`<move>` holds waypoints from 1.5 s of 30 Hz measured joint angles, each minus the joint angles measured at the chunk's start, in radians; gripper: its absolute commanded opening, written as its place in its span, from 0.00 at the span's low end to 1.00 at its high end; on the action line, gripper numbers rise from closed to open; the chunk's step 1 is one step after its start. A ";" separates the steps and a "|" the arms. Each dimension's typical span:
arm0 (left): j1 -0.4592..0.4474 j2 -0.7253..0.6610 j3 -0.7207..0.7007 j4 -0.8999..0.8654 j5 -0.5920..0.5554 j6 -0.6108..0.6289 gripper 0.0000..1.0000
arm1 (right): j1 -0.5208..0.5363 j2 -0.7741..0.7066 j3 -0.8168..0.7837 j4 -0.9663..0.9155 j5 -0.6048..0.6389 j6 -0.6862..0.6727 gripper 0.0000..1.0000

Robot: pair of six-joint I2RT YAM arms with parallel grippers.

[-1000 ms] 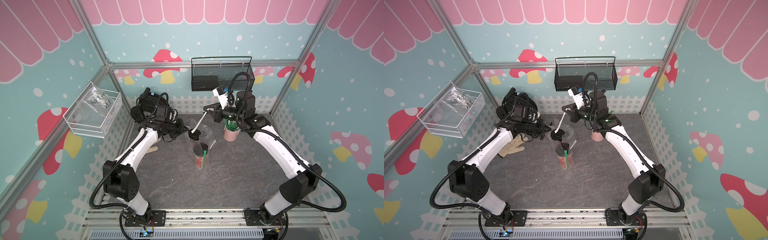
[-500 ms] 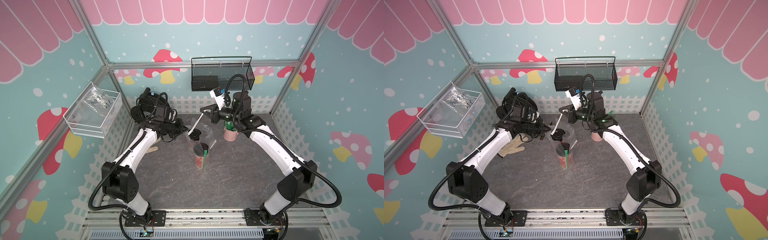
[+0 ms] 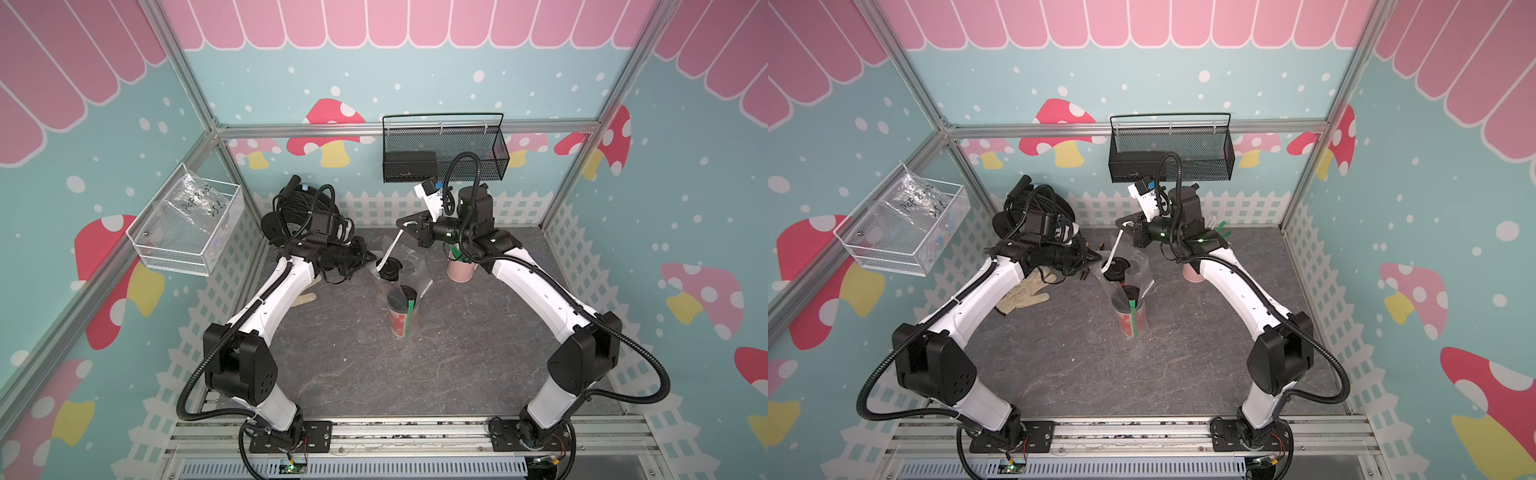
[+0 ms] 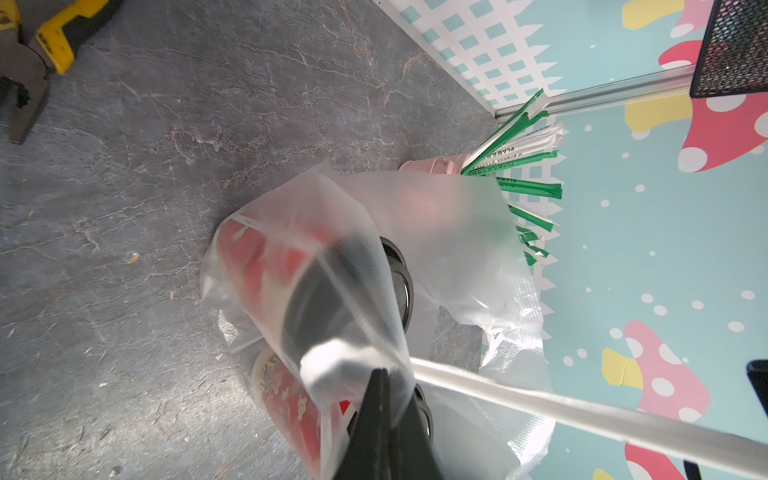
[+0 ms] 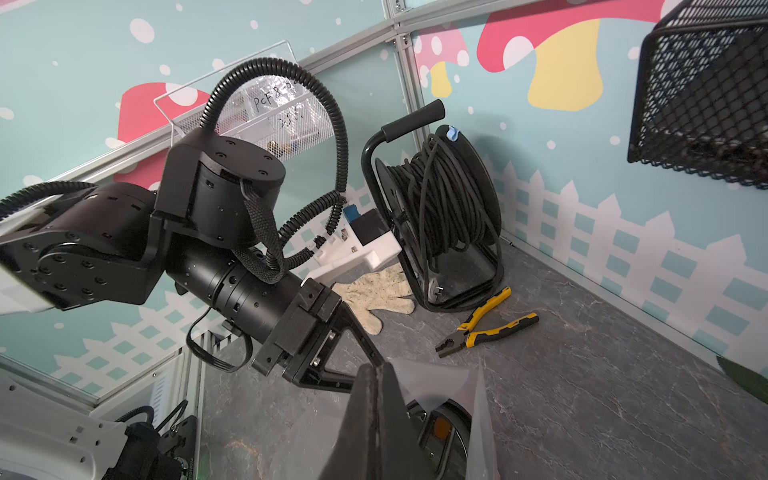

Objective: Pack milk tea into plastic carrier bags
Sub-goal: Place the straw in the plastic carrier bag.

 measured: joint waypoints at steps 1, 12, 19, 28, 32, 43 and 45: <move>0.001 0.000 0.000 0.000 0.000 0.000 0.03 | 0.001 0.000 0.000 0.001 -0.001 0.002 0.00; 0.002 0.000 -0.006 0.003 0.000 0.000 0.03 | 0.006 0.040 0.046 0.013 0.006 0.007 0.00; 0.002 0.000 -0.007 0.008 0.004 0.000 0.03 | 0.018 0.077 0.100 0.006 0.032 0.000 0.00; 0.003 0.000 -0.007 0.008 0.005 0.000 0.03 | 0.029 0.164 0.200 -0.070 0.072 -0.062 0.00; 0.004 0.000 -0.007 0.009 0.005 0.000 0.03 | 0.034 0.187 0.219 -0.120 0.089 -0.089 0.00; 0.004 0.000 -0.007 0.011 0.007 -0.003 0.03 | 0.034 0.233 0.246 -0.145 0.074 -0.108 0.03; 0.004 0.000 -0.007 0.011 0.008 -0.003 0.03 | 0.035 0.243 0.247 -0.145 0.069 -0.108 0.04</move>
